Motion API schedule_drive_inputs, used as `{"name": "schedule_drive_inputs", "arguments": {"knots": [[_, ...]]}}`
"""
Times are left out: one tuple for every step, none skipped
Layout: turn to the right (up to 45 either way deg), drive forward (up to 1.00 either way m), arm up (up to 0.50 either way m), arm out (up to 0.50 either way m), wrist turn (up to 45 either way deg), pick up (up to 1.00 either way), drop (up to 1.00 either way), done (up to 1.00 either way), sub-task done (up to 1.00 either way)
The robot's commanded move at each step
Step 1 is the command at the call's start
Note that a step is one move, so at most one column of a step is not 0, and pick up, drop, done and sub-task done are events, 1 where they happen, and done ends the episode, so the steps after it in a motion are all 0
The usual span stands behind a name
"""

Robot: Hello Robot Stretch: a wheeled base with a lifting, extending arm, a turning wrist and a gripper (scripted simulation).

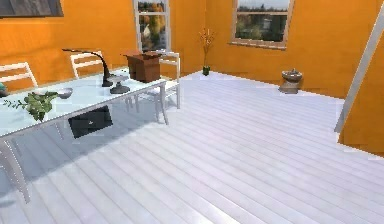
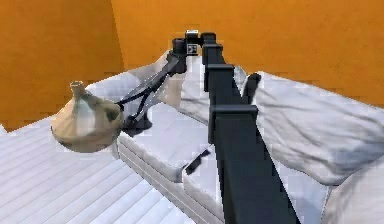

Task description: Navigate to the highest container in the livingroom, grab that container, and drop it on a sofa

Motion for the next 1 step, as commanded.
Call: {"name": "schedule_drive_inputs", "arguments": {"knots": [[0.0, 0.0, 0.0, 0.0, 45.0, 0.0, 0.0, 0.0, 0.0]]}}
